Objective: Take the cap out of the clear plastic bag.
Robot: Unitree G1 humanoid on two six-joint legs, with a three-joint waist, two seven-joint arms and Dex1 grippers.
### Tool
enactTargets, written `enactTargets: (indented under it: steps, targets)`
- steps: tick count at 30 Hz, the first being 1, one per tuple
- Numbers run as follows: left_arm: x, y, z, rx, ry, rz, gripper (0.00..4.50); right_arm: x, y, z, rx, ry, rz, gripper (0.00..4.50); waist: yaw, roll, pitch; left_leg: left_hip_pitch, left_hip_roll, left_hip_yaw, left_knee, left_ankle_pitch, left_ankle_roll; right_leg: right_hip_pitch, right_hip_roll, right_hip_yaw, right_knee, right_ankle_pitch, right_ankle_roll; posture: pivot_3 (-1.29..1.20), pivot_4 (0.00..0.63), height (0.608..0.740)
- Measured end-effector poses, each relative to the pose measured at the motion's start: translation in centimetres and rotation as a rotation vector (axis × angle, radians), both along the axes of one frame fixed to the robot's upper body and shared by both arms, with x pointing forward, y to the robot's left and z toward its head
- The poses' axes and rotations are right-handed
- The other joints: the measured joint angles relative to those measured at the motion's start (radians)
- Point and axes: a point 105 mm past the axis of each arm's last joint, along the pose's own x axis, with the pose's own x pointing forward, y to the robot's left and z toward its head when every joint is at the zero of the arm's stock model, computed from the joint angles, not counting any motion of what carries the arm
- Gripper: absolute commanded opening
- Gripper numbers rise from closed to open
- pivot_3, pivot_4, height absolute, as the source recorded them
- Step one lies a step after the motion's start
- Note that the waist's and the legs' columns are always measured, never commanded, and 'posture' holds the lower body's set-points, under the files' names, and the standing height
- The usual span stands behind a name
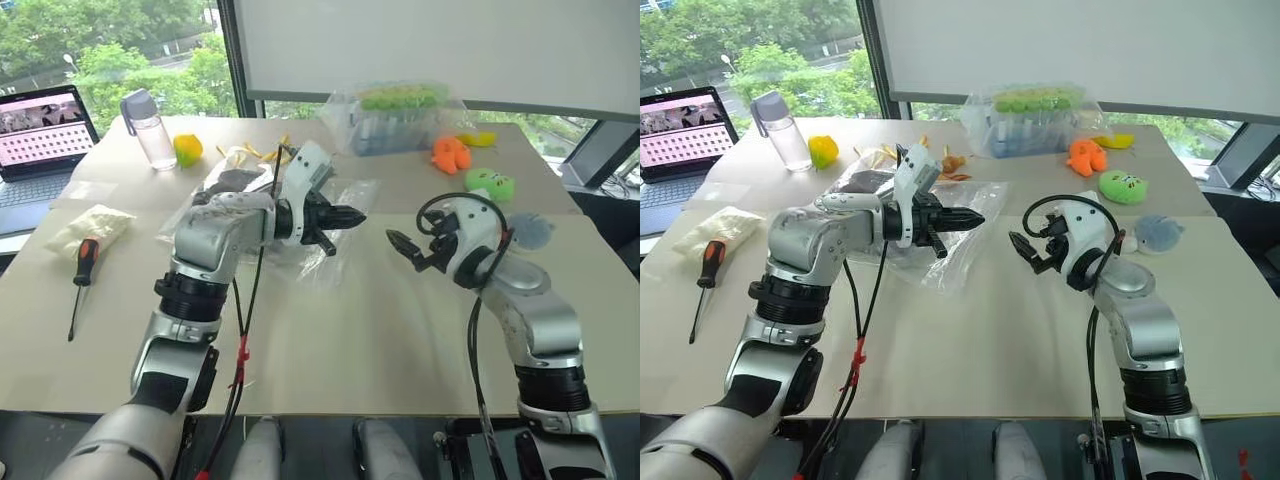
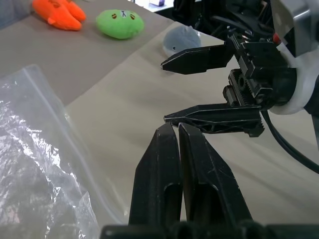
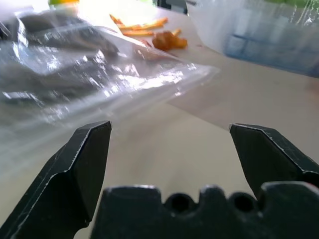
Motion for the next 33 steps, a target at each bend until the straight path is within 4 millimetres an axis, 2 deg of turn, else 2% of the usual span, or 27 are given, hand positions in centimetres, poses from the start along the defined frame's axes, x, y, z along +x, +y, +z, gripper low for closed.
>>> enactTargets:
  steps: [4, 5, 6, 10, 15, 17, 23, 28, 30, 33]
  targets:
    - [1.1, 0.8, -0.9, 0.078, -0.062, 0.056, 0.19, 0.0, 0.2, 0.0, 0.033, 0.008, 0.003, 4.5, 0.005, 0.0, 0.0, 0.0, 0.0, 0.0, 0.0, 0.0, 0.0, 0.0, 0.0, 0.0, 0.0, 0.0, 0.0, 0.0, 0.15, 0.74]
    - [1.2, 0.6, -1.2, 0.071, -0.058, 0.054, 0.42, 0.0, 0.3, 0.0, 0.035, 0.009, 0.002, 4.5, 0.007, 0.0, 0.0, 0.0, 0.0, 0.0, 0.0, 0.0, 0.0, 0.0, 0.0, 0.0, -0.001, 0.0, 0.0, 0.0, 0.15, 0.74]
    - [1.2, 0.4, -1.5, 0.06, -0.045, 0.054, 0.42, 0.0, 0.3, -0.1, 0.035, 0.01, 0.002, 4.5, 0.01, 0.0, 0.0, 0.0, 0.0, 0.0, 0.0, 0.0, 0.0, 0.0, 0.0, 0.0, -0.001, 0.0, 0.0, 0.0, 0.15, 0.74]
    - [1.0, -0.7, -3.5, 0.069, 0.002, 0.022, 1.71, 0.0, 0.6, -0.2, 0.038, 0.013, 0.005, 4.5, 0.012, 0.0, 0.0, -0.001, 0.0, 0.0, 0.0, 0.0, 0.0, -0.001, 0.0, 0.0, -0.001, 0.0, 0.0, 0.0, 0.15, 0.74]
    - [1.0, -2.5, -4.8, 0.184, -0.116, 0.015, 3.62, 0.1, 0.2, -0.1, 0.034, 0.007, -0.026, 4.5, 0.011, 0.0, 0.0, -0.001, 0.0, 0.0, 0.0, 0.0, 0.0, 0.0, 0.0, 0.0, -0.001, 0.0, 0.0, 0.0, 0.15, 0.74]
    - [1.0, -3.5, -5.7, 0.243, -0.175, 0.016, 4.14, 0.2, -0.1, 0.0, 0.022, 0.003, -0.043, 4.5, 0.012, 0.0, 0.0, -0.001, 0.0, 0.0, 0.0, 0.0, 0.0, 0.0, 0.0, 0.0, -0.001, 0.0, 0.0, 0.0, 0.15, 0.74]
    - [2.3, -4.9, -8.4, 0.354, -0.284, 0.048, 4.14, 0.3, -0.3, 0.0, 0.016, 0.0, -0.061, 4.5, 0.009, 0.0, 0.0, -0.001, 0.0, 0.0, 0.0, 0.0, 0.0, -0.001, 0.0, 0.0, -0.001, 0.0, 0.0, 0.0, 0.15, 0.74]
    - [3.9, -4.1, -10.6, 0.507, -0.39, 0.132, 4.14, 0.3, -0.4, 0.0, 0.012, -0.002, -0.071, 4.5, 0.009, 0.0, 0.0, -0.001, -0.001, 0.0, 0.0, 0.0, 0.0, -0.001, 0.0, 0.0, -0.001, 0.0, 0.0, 0.0, 0.15, 0.74]
    - [4.7, -3.8, -10.2, 0.554, -0.476, 0.163, 4.14, 0.3, -0.6, 0.1, 0.005, -0.004, -0.074, 4.5, 0.011, 0.0, 0.0, -0.002, -0.001, 0.0, 0.0, 0.0, 0.0, -0.001, -0.001, 0.0, -0.001, 0.0, 0.0, 0.0, 0.15, 0.74]
    - [6.2, -3.0, -8.0, 0.645, -0.673, 0.214, 4.14, 0.3, -0.7, 0.1, 0.001, -0.005, -0.076, 4.5, 0.012, 0.0, 0.0, -0.002, -0.001, 0.0, 0.0, 0.0, 0.0, -0.001, -0.001, 0.0, -0.002, 0.0, 0.0, 0.0, 0.15, 0.74]
